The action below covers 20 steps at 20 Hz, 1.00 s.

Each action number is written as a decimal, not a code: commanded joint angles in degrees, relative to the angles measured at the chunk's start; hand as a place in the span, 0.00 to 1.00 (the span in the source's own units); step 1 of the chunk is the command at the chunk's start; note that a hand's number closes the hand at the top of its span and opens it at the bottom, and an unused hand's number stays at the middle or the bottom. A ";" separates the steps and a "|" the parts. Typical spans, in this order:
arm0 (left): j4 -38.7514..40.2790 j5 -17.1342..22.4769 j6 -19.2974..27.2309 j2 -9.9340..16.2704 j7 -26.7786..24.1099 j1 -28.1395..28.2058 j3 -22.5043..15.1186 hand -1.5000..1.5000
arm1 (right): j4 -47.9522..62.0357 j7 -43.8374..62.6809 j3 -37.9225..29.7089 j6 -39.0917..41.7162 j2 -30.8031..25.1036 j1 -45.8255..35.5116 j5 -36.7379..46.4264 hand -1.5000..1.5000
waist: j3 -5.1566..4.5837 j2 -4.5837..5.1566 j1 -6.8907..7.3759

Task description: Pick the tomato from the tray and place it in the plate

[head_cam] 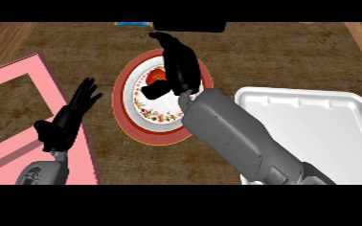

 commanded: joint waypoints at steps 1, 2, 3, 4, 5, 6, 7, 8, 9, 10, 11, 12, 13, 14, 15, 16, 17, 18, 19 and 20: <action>-1.19 0.75 -1.30 1.48 1.65 0.40 0.90 0.50 | 1.09 -6.72 -3.44 -6.70 0.03 1.62 -5.42 0.00 | -0.04 0.04 -0.32; 1.54 0.88 -1.34 1.08 -0.21 -0.14 1.43 0.50 | 1.13 -7.65 -5.57 -8.08 0.03 -0.25 -7.38 0.00 | -0.06 0.26 -0.10; 1.14 0.40 -0.07 -0.18 1.43 -1.24 0.73 0.50 | 0.18 -10.90 -5.49 -10.06 0.03 2.80 -8.99 0.00 | -0.03 0.24 -0.39; -0.28 0.55 -0.37 0.75 1.10 0.82 1.27 0.50 | -1.69 -10.75 -8.99 -8.95 0.03 1.57 -9.46 0.00 | -0.02 -0.05 -0.91; 1.44 0.76 -1.33 1.56 -0.53 -0.29 2.01 0.50 | -1.23 -13.58 -10.97 -8.52 0.03 2.44 -11.90 0.00 | -0.04 0.11 -1.03; -1.66 -0.73 0.08 0.34 -0.59 3.49 0.27 0.50 | -1.26 -16.09 -10.68 -10.30 0.03 6.12 -13.99 0.00 | 0.00 0.04 -0.46; -3.33 -0.43 0.98 -0.03 3.24 2.35 0.25 0.50 | -4.54 -16.54 -12.34 -8.02 0.03 6.70 -13.96 0.00 | 0.01 -0.29 -1.53; -0.15 -0.18 0.01 0.33 -0.37 1.98 1.14 0.50 | -6.62 -19.41 -15.14 -4.60 -1.20 8.99 -17.94 0.00 | 0.00 -0.11 -1.98; -2.42 0.23 0.42 0.75 1.69 2.20 1.61 0.50 | -8.04 -21.64 -16.47 -3.27 -2.59 10.93 -19.24 0.00 | 0.02 -0.25 -1.99; -1.71 -0.29 0.22 -0.21 0.54 2.36 0.59 0.50 | -5.88 -26.15 -19.53 -1.10 -3.51 12.06 -22.29 0.00 | 0.03 0.04 -1.69; -4.81 0.96 -0.37 0.60 4.99 2.11 0.95 0.50 | -9.16 -26.43 -19.31 0.53 -4.50 15.31 -22.99 0.00 | 0.04 -0.31 -2.11; -3.23 1.55 -1.35 2.28 4.07 1.71 2.64 0.50 | -8.09 -30.54 -21.49 1.12 -5.11 16.29 -24.10 0.00 | 0.01 -0.17 -1.99; -0.72 1.14 -1.18 1.74 1.96 1.31 2.88 0.50 | -11.08 -30.77 -21.17 5.17 -7.89 19.50 -25.02 0.00 | -0.03 -0.28 -2.59; -5.05 -0.29 1.13 0.18 3.75 3.22 1.10 0.50 | -10.25 -35.74 -22.58 6.92 -8.81 22.97 -26.73 0.00 | 0.03 -0.29 -2.27; 0.39 1.00 -1.95 2.82 0.39 1.05 3.69 0.50 | -7.09 -38.19 -25.09 9.88 -9.64 21.21 -28.25 0.00 | -0.03 -0.05 -2.17; -4.87 1.22 -1.45 1.65 3.85 4.17 2.13 0.50 | -7.61 -40.65 -24.93 12.73 -11.26 24.60 -28.77 0.00 | 0.01 -0.25 -1.96; -2.24 0.80 -0.66 0.36 0.98 3.62 2.50 0.50 | -9.82 -37.27 -25.89 15.34 -13.60 23.49 -29.21 0.00 | -0.06 -0.34 -2.32; -3.50 -0.05 -0.22 0.62 4.00 2.90 2.02 0.50 | -4.70 -40.57 -27.48 16.42 -12.02 20.74 -28.91 0.00 | -0.05 -0.26 -1.90; -1.50 -1.01 -0.05 -0.12 1.27 3.40 1.29 0.50 | -6.32 -44.92 -26.08 18.44 -13.46 26.64 -28.88 0.00 | -0.05 -0.24 -2.23; -5.66 1.92 -2.89 2.65 2.19 6.18 3.48 0.50 | -9.92 -42.78 -27.19 21.79 -17.32 27.82 -30.37 0.00 | -0.04 -0.46 -2.22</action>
